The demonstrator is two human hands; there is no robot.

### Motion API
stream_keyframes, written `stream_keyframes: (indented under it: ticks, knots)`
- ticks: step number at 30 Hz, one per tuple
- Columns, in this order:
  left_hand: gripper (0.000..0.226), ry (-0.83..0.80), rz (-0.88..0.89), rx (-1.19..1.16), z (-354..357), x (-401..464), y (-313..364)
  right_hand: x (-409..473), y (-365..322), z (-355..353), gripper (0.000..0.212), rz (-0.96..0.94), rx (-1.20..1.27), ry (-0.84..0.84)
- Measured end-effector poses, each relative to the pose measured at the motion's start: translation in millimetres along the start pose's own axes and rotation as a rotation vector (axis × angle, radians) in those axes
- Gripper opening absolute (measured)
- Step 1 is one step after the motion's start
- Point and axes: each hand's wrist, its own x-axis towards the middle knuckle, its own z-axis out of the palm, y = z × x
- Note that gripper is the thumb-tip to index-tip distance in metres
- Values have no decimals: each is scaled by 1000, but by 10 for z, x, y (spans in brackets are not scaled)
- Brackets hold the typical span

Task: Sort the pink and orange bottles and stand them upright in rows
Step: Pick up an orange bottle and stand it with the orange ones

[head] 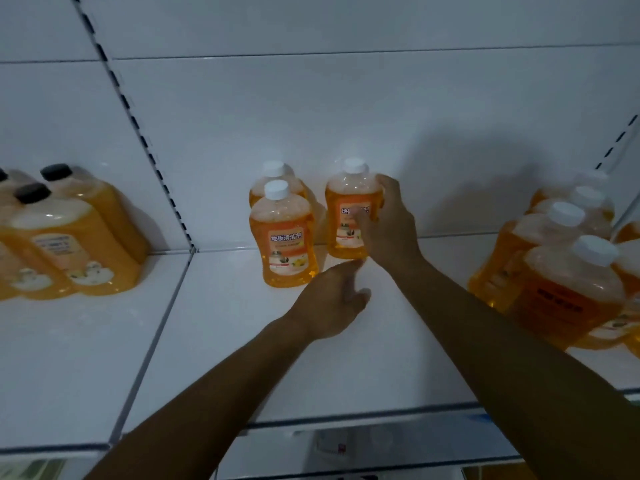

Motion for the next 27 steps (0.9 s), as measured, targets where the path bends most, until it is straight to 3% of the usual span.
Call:
stream_keyframes:
  ticks: [10,17,27]
  knots:
    - [54,41,31,90,-76,-177,-216,-2,-145,196,55,-45,-26,-38]
    - [58,24,89,49,9,-95,-148,-147,-166,-34,67,-57,-127,-96]
    - [33,-129,261,-150,335,80,593,-826,-284,-821,53,-132,-273,116]
